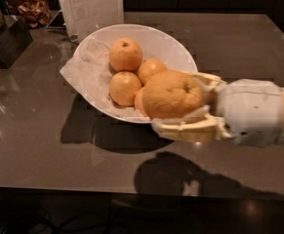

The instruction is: Pick orange from white bowl

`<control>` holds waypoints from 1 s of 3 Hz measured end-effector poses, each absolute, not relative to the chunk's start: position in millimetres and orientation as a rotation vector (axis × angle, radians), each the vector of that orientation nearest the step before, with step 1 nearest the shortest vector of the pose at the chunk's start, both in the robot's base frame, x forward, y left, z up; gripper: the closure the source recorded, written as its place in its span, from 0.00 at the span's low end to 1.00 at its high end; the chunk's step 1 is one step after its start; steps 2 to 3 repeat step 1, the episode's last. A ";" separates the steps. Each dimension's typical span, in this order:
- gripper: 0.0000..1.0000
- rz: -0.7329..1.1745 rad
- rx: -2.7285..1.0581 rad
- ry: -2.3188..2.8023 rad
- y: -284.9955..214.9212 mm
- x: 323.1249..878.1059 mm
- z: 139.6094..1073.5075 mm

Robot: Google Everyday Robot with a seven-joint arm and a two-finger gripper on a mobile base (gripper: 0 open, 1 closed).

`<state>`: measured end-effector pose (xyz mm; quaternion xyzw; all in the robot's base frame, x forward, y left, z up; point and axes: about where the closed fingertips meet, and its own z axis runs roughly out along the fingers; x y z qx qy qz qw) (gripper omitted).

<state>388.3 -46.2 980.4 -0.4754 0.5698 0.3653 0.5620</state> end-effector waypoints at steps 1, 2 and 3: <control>1.00 0.816 -1.075 1.367 -67.8 383.0 982.8; 1.00 0.816 -1.075 1.367 -67.8 383.0 982.8; 1.00 0.816 -1.075 1.367 -67.8 383.0 982.8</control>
Offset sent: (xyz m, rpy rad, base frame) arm 0.0000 0.0000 0.0000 0.0000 0.0000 0.0000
